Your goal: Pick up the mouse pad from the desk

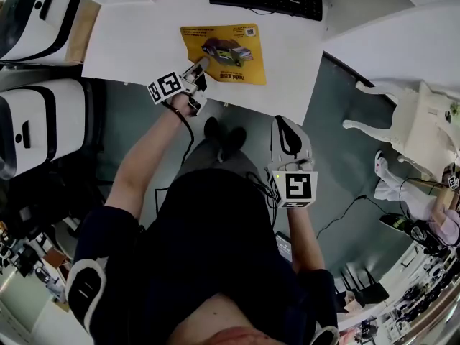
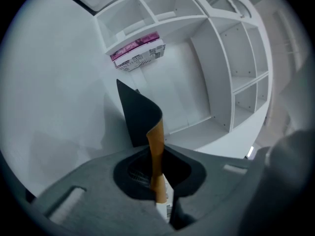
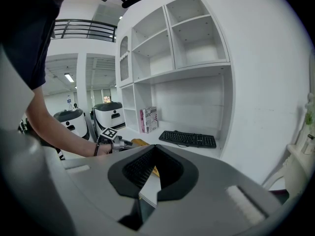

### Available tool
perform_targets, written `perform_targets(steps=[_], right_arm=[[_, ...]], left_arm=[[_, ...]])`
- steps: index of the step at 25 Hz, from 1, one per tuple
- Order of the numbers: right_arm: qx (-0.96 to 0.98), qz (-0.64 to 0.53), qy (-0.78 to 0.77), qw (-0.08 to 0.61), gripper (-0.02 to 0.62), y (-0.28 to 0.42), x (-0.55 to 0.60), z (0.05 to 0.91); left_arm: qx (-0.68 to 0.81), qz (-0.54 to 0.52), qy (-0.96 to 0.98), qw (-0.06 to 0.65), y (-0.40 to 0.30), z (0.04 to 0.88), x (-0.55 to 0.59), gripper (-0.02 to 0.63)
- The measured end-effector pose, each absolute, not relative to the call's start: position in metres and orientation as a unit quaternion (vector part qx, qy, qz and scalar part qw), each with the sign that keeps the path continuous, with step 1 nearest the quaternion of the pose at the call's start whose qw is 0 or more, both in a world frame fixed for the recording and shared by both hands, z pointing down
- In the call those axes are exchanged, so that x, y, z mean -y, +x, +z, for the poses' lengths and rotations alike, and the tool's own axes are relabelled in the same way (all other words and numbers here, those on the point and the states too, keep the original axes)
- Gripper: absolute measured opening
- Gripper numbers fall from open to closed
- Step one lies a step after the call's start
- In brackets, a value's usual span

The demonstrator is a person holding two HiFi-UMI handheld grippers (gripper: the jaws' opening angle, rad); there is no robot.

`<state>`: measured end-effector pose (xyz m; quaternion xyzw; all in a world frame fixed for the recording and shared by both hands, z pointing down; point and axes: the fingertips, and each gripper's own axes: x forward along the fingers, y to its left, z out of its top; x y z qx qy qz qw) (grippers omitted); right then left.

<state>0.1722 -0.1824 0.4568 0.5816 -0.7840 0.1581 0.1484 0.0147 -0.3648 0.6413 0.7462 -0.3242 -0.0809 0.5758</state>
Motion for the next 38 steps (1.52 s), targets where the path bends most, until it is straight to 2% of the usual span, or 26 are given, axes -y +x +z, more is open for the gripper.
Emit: perform_targets(steps=[17, 38], right_arm=[[0.787, 0.139, 0.585, 0.139, 0.0, 0.168, 0.174, 0.443], [0.789, 0.08, 0.597, 0.119, 0.0, 0.167, 0.168, 0.414]], left_arm=[[0.313, -0.05, 0.842, 0.436, 0.019, 0.546, 0.349, 0.015], [0.361, 0.024, 0.916, 0.171, -0.004, 0.427, 0.314, 0.015]])
